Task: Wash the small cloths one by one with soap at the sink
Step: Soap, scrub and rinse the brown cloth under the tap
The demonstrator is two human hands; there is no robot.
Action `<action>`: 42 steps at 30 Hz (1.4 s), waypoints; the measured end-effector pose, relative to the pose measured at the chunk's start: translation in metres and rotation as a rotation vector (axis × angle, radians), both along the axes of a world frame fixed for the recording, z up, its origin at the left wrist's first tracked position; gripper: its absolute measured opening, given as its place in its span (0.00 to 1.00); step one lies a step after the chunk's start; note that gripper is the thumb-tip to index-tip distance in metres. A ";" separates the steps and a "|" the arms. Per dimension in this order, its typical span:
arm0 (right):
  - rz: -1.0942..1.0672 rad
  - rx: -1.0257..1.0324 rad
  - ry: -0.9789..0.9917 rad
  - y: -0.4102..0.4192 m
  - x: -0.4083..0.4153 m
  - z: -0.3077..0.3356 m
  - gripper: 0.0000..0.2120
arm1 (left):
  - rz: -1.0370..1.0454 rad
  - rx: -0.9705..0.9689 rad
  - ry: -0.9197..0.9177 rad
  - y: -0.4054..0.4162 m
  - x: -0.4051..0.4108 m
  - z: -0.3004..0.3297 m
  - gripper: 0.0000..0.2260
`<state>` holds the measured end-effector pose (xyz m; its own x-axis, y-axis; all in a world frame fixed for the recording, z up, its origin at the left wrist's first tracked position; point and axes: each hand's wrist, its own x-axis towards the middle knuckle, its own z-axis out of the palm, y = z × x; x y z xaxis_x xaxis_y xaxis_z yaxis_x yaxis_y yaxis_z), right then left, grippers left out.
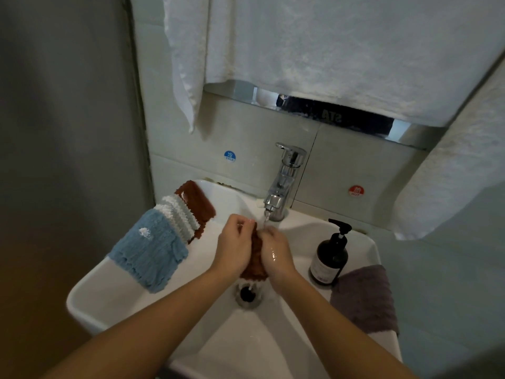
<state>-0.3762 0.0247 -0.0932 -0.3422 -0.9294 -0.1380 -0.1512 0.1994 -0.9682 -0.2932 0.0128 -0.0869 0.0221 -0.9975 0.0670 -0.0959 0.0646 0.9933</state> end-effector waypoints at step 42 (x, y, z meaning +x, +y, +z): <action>-0.254 -0.115 -0.160 0.002 -0.003 0.005 0.11 | -0.208 -0.099 -0.102 0.009 -0.007 -0.003 0.12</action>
